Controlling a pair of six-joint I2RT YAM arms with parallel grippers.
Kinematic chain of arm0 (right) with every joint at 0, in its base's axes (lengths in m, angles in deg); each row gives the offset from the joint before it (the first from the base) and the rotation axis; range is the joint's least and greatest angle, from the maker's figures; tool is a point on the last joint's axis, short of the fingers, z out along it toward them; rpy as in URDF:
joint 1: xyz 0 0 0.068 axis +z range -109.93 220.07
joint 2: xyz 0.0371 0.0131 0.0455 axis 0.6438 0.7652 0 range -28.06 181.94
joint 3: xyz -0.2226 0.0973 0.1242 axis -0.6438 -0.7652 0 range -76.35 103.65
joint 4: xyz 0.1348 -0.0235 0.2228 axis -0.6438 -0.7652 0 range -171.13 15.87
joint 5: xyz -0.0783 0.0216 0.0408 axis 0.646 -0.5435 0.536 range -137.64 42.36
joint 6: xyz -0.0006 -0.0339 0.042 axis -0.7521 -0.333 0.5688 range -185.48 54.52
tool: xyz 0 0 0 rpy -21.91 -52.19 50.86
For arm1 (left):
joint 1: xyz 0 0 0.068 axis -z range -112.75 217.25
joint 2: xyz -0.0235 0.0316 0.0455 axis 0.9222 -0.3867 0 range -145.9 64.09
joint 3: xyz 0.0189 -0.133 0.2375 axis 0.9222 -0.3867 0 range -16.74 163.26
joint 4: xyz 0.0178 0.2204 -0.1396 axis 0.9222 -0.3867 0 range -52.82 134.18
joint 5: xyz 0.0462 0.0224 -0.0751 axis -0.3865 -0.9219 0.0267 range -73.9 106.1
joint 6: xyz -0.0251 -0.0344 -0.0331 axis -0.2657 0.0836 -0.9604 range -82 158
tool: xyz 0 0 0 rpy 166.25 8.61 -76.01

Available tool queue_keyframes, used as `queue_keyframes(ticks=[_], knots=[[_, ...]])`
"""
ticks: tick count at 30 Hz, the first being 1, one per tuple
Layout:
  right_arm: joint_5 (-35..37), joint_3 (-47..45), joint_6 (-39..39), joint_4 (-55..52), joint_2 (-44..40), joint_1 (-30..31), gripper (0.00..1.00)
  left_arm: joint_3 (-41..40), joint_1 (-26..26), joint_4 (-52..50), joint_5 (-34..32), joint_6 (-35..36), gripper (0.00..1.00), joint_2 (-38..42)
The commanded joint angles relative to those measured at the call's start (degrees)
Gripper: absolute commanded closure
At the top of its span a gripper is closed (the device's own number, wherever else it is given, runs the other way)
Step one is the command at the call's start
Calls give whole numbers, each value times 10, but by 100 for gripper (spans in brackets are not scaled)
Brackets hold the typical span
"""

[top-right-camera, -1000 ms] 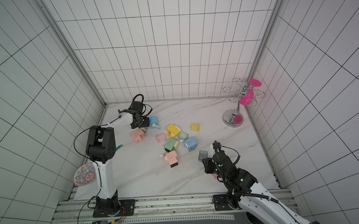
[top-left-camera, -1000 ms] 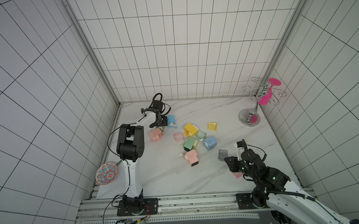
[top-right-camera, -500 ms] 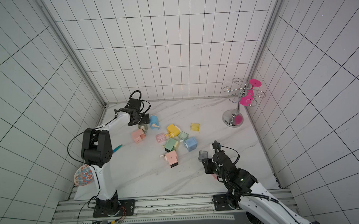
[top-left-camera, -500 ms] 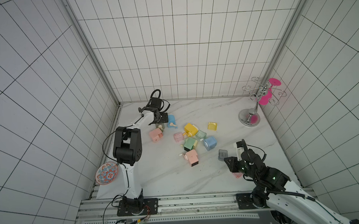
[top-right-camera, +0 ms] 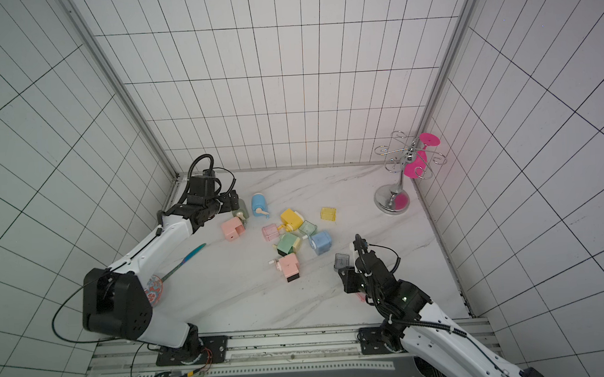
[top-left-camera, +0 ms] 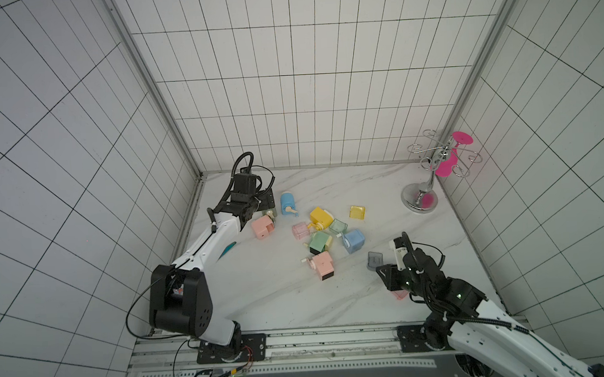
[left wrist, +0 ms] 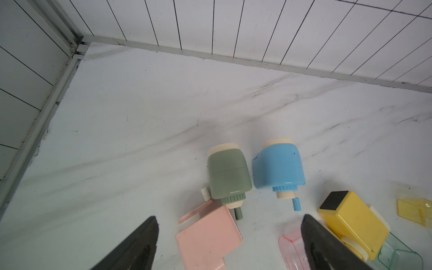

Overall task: Put the tray back into the pencil sharpener
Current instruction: Move the container to the center of the board.

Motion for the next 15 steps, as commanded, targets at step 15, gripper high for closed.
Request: queue_keyframes(ticks=[15], knots=[[143, 112, 44, -166, 109, -10, 70, -229, 10, 161, 246, -66, 9, 208]])
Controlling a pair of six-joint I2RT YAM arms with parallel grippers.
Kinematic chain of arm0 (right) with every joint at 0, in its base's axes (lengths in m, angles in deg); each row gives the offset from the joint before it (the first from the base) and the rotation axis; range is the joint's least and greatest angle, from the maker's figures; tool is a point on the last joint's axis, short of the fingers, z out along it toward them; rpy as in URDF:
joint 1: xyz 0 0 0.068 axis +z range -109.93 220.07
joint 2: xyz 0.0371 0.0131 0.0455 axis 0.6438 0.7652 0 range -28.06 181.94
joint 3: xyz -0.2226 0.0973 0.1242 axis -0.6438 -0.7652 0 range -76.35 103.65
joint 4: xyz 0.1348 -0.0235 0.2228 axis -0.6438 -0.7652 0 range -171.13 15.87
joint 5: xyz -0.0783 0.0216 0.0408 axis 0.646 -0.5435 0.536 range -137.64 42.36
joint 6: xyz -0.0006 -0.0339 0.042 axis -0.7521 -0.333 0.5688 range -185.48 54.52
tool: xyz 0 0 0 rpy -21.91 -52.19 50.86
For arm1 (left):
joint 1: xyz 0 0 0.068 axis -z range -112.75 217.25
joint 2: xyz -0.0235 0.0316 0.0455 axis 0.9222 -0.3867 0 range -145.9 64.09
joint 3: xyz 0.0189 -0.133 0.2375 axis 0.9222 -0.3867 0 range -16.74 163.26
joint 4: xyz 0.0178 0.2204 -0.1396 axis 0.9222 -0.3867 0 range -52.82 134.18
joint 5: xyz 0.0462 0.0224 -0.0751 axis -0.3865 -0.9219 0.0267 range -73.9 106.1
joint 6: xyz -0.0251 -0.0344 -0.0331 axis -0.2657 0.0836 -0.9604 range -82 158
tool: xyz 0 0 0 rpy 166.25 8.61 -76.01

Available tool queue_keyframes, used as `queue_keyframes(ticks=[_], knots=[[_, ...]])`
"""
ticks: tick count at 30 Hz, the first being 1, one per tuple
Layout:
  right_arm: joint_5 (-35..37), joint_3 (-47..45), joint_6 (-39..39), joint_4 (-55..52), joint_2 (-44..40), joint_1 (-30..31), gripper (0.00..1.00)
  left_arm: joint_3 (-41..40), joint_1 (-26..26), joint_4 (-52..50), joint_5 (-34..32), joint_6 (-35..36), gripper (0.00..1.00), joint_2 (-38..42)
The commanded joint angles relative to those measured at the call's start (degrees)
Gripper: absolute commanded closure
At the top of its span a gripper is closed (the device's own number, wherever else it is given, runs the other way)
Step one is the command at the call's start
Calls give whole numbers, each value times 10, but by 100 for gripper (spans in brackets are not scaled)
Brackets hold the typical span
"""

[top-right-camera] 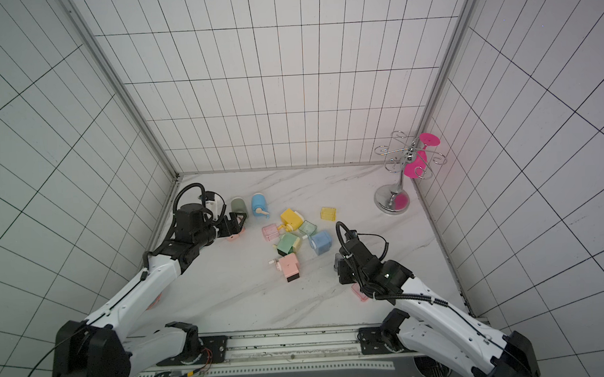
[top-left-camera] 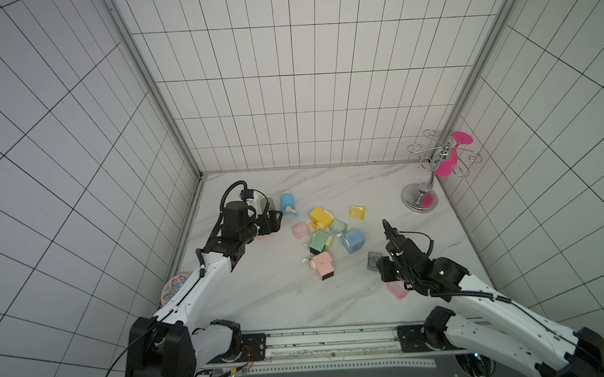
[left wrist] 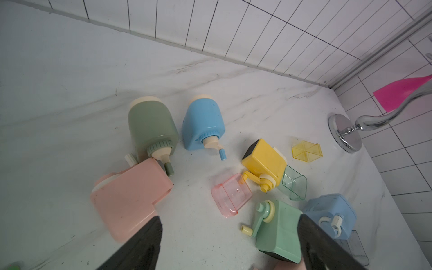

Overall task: Put the tray back into the pencil sharpener
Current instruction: Move the container to the center of the board.

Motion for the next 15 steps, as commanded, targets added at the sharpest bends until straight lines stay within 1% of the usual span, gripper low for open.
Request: queue_keyframes(ticks=[1, 3, 5, 8, 11, 15], knots=[[26, 11, 38, -69, -23, -17, 70, -29, 4, 48, 38, -15, 9, 39], [-19, 2, 29, -59, -22, -18, 70, -44, 3, 58, 35, -21, 8, 54], [-41, -6, 27, -57, -12, -17, 68, -55, 2, 72, 35, -29, 8, 65], [-41, -17, 38, -57, 1, -18, 63, -65, 1, 84, 40, -34, 8, 69], [-27, -25, 60, -51, 9, -18, 55, -66, 0, 82, 49, -40, 8, 68], [-54, -44, 76, -32, 37, -17, 52, -66, 1, 82, 61, -46, 8, 60]])
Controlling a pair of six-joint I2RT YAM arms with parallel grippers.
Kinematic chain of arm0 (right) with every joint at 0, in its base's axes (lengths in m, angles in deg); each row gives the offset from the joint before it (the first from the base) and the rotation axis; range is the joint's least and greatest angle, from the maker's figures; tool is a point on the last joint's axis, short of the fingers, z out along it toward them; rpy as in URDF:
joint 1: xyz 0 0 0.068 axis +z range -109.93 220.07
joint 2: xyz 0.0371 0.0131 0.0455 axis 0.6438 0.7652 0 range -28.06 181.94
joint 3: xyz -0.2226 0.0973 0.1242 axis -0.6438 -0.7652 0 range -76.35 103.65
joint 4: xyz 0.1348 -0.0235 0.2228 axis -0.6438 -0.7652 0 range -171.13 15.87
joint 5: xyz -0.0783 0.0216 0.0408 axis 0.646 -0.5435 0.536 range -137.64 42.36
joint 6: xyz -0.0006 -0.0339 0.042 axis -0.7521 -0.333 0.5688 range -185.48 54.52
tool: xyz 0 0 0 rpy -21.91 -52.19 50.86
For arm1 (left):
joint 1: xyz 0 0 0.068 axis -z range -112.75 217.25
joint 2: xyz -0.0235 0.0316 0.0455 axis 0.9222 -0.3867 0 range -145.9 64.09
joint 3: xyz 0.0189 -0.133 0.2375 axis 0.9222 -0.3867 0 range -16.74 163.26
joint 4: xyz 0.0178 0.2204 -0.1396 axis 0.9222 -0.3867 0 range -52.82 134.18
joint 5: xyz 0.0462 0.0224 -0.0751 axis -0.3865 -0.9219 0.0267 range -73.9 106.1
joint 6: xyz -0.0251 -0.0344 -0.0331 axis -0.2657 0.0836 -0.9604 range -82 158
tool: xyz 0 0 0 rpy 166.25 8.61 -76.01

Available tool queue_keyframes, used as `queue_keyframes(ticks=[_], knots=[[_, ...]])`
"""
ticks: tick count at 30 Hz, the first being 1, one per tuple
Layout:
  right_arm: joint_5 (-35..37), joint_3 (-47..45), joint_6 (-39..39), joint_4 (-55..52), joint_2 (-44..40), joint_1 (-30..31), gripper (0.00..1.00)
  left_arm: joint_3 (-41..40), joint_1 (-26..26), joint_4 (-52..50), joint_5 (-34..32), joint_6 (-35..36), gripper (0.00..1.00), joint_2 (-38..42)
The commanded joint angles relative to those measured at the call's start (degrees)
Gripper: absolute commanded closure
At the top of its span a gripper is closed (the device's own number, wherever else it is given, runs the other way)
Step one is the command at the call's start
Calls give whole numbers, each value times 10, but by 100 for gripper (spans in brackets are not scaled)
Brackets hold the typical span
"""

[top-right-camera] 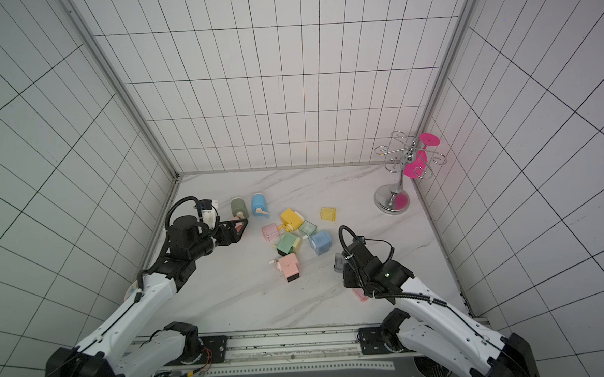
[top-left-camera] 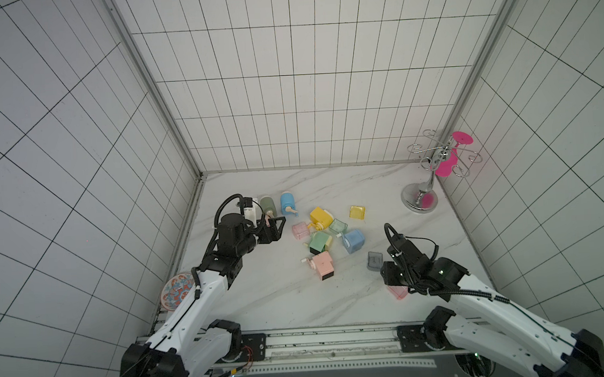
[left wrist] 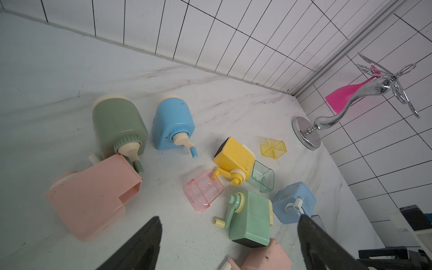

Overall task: Put the tray back into the pencil sharpener
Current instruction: Move the container to the center of the board.

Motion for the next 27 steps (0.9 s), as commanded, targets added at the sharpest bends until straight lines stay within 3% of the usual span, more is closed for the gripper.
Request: queue_keyframes(ticks=[1, 8, 14, 27], knots=[[-23, -28, 30, 3, 23, -1, 51, -4, -1, 19, 19, -13, 8, -5], [-20, -57, 56, 28, 39, 3, 46, -1, -2, 25, 48, -21, 9, -23], [-67, -65, 51, 64, 78, 18, 54, -2, -2, 33, 49, -25, 9, -26], [-106, -18, 41, 164, 202, 142, 60, -3, -1, 38, 54, -22, 10, -29]])
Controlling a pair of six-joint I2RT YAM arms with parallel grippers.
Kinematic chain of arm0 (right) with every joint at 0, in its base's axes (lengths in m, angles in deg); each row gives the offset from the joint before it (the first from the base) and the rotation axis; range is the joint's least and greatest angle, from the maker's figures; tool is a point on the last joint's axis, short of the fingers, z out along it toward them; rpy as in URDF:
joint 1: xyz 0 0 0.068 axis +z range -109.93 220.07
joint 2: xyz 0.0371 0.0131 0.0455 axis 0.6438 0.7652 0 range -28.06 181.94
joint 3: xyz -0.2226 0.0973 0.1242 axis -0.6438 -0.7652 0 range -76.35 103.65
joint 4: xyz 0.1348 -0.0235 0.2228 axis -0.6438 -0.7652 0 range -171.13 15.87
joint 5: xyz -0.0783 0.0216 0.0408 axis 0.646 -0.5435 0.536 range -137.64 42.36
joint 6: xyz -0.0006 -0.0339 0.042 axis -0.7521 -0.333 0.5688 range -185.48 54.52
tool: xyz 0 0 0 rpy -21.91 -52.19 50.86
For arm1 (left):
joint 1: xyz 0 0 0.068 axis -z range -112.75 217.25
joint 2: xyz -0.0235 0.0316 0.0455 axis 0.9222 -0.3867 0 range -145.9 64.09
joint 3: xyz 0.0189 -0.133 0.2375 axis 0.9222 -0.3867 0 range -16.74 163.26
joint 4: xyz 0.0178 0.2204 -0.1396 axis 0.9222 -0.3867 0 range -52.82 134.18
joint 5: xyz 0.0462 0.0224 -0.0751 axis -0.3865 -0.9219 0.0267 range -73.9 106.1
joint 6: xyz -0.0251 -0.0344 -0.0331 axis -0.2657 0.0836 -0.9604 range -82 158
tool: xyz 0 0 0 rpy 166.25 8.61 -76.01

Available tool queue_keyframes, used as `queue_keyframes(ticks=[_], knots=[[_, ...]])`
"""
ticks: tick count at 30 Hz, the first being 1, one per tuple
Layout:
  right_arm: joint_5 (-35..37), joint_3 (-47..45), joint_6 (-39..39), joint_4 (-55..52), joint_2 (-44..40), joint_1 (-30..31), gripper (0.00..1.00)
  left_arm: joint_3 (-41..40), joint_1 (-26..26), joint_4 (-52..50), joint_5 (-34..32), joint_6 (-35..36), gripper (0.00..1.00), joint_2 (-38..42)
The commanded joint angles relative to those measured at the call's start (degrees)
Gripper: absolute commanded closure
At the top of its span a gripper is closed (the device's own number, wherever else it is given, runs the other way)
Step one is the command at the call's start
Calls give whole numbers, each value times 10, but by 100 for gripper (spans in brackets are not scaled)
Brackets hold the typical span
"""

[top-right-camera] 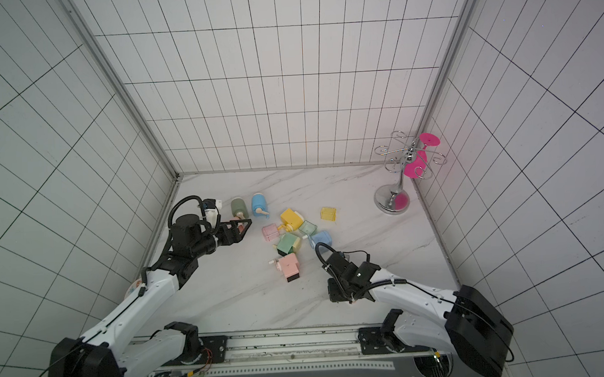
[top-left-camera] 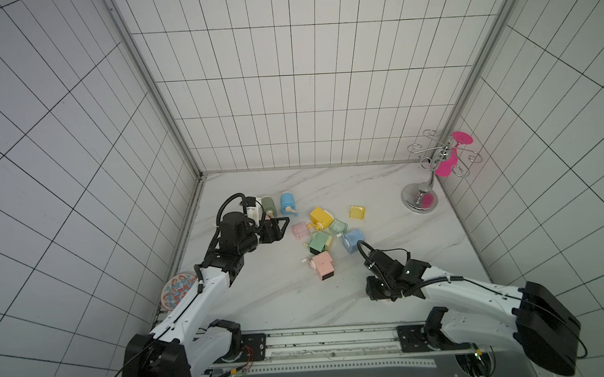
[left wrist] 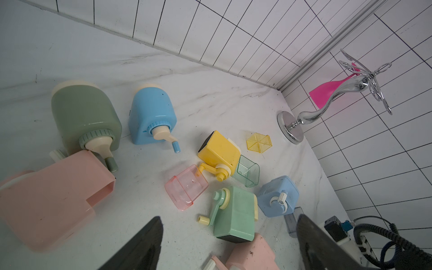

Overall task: Put the tray back into the pencil sharpener
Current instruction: Move the container to the center of the board.

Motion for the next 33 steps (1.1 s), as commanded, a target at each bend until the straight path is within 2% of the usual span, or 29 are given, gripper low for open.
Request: queue_keyframes(ticks=[1, 6, 11, 14, 18, 21, 24, 27, 30, 33], knots=[[-23, 21, 3, 42, 34, 30, 59, -4, -2, 12, 8, 2, 10, -3], [-24, 42, 1, 54, 50, 42, 59, -3, -2, 4, 21, 22, 9, -6], [42, 45, -1, 15, -48, 41, 56, -5, 2, 8, 52, 37, 10, -6], [85, 40, -8, -2, -110, 36, 55, 0, 45, 12, 43, 61, 10, -3], [70, 41, -43, 22, -140, 13, 55, 14, 122, -12, -44, 93, 9, -1], [41, 58, -69, 52, -124, 16, 52, 4, 130, -1, -61, 58, 10, -3], [44, 79, -80, 81, -79, 42, 47, -30, 131, 20, -76, 11, 10, 8], [72, 108, -85, 93, -19, 75, 39, -62, 130, 29, -105, -25, 10, 28], [112, 140, -89, 94, 47, 96, 25, -85, 127, 28, -137, -62, 10, 45], [129, 169, -90, 96, 104, 104, 19, -100, 119, 22, -154, -84, 10, 57]])
